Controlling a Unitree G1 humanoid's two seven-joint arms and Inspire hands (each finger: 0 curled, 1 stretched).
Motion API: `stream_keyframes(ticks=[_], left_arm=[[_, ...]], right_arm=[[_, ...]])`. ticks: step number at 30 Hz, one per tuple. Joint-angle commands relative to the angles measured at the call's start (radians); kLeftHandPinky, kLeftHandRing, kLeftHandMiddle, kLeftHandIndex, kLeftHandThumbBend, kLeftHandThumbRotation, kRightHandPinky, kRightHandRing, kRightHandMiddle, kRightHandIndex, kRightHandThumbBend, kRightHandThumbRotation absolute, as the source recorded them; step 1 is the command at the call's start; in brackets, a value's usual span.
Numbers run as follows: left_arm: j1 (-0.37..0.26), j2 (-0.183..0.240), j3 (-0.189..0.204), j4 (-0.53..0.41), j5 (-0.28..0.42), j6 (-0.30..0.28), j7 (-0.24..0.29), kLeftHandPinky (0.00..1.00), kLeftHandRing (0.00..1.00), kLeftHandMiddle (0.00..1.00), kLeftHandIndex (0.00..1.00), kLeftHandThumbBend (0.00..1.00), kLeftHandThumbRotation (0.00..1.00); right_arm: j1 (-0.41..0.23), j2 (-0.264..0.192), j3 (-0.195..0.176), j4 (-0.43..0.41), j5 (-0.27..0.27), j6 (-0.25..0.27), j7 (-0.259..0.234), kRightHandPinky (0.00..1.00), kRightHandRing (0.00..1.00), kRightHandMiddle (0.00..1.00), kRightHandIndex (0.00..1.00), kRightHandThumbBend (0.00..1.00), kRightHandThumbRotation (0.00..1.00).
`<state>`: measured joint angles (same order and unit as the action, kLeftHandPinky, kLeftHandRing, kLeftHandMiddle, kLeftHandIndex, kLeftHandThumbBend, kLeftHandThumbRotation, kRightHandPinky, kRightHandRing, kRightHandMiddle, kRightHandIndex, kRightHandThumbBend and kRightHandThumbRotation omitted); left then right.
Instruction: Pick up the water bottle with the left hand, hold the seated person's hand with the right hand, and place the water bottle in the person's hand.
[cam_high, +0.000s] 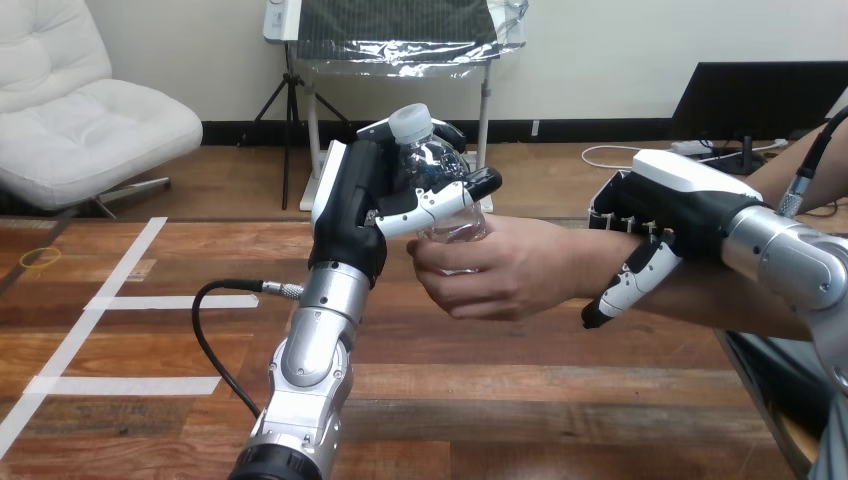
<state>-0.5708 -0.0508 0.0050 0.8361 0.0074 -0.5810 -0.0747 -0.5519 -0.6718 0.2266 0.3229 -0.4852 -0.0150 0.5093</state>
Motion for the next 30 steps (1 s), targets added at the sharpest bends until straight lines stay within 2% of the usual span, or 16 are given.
stream_keyframes(ticks=[1,6,12,13,19,26,30], left_arm=[[-0.065,-0.035,-0.059,-0.039,0.028,0.018,-0.046,0.40,0.49,0.54,0.55,0.73,0.07],[-0.045,-0.016,-0.066,-0.079,0.045,0.033,-0.050,0.53,0.63,0.68,0.71,0.80,0.31],[-0.015,0.003,-0.067,-0.137,0.050,0.044,-0.053,0.69,0.76,0.78,0.82,0.85,0.53],[-0.009,0.006,-0.066,-0.149,0.051,0.049,-0.053,0.74,0.80,0.80,0.84,0.86,0.60],[0.030,0.016,-0.056,-0.222,0.035,0.076,-0.066,0.83,0.86,0.85,0.89,0.86,0.74],[0.063,0.034,-0.042,-0.276,0.030,0.084,-0.070,0.87,0.90,0.87,0.91,0.81,0.84],[0.079,0.054,-0.038,-0.303,0.049,0.086,-0.060,0.92,0.92,0.87,0.91,0.79,0.91]], right_arm=[[-0.049,-0.004,-0.027,-0.027,0.029,-0.013,0.004,0.22,0.28,0.35,0.35,0.97,0.13],[-0.045,-0.021,-0.028,-0.029,0.058,-0.008,0.065,0.25,0.31,0.38,0.38,0.99,0.24],[-0.032,-0.047,-0.019,-0.045,0.050,-0.018,0.098,0.32,0.40,0.46,0.48,1.00,0.47],[-0.030,-0.049,-0.020,-0.047,0.051,-0.021,0.100,0.34,0.43,0.49,0.52,1.00,0.53],[-0.014,-0.061,-0.025,-0.062,0.062,-0.022,0.122,0.42,0.52,0.58,0.63,1.00,0.65],[0.007,-0.075,-0.033,-0.079,0.076,-0.023,0.133,0.50,0.59,0.65,0.71,1.00,0.68],[0.021,-0.079,-0.041,-0.085,0.095,-0.026,0.138,0.53,0.63,0.69,0.76,1.00,0.69]])
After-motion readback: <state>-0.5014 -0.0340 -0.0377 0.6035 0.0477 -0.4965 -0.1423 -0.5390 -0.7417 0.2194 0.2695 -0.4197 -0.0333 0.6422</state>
